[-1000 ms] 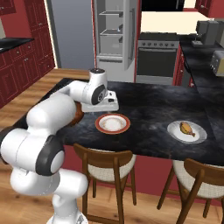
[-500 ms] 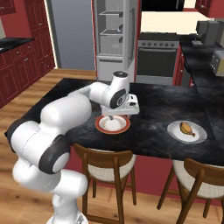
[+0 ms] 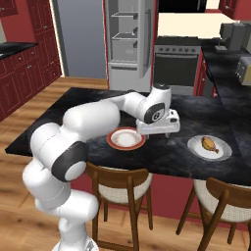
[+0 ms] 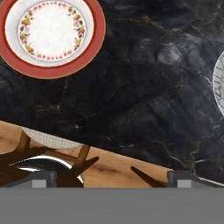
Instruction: Pick the chicken drumstick and bell pepper from their plates and place them in the bowl. Then put the bowl in the fridge.
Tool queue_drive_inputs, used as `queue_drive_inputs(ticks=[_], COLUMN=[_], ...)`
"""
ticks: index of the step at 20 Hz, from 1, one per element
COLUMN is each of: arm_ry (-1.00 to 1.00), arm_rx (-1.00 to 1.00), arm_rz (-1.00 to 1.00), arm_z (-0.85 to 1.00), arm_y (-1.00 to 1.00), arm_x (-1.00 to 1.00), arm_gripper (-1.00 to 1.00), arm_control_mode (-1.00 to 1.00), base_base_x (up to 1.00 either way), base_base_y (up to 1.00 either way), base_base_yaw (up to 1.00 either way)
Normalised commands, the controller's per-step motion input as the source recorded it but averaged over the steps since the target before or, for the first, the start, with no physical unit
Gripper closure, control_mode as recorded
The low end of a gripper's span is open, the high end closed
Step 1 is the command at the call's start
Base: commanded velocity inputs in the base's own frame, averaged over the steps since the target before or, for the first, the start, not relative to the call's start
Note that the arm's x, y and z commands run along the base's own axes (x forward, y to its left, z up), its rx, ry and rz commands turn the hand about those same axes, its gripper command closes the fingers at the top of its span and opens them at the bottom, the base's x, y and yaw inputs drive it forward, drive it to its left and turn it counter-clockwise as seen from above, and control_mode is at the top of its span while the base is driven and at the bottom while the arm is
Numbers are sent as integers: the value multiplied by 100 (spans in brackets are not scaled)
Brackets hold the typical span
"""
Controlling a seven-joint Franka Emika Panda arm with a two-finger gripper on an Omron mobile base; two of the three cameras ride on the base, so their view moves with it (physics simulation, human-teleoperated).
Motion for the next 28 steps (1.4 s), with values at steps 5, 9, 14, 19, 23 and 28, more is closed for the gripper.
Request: queue_drive_inputs(ticks=[5,9,14,19,23,28], arm_ry=[8,7,7,13,9,1], arm_rx=[0,0,0,0,0,0], arm_rz=[-3,-4,-2,0,0,0], arm_z=[0,-1,-3,-15,-19,-19], arm_y=[-80,-77,-71,-52,-42,-34], arm_x=[11,21,32,43,48,37], arm_gripper=[-100,-100,-100,-100,-100,-100], arm_control_mode=[-100,-100,-100,-100,-100,-100], base_base_x=[0,0,0,0,0,0], base_base_y=[0,0,0,0,0,0], base_base_yaw=[0,0,0,0,0,0])
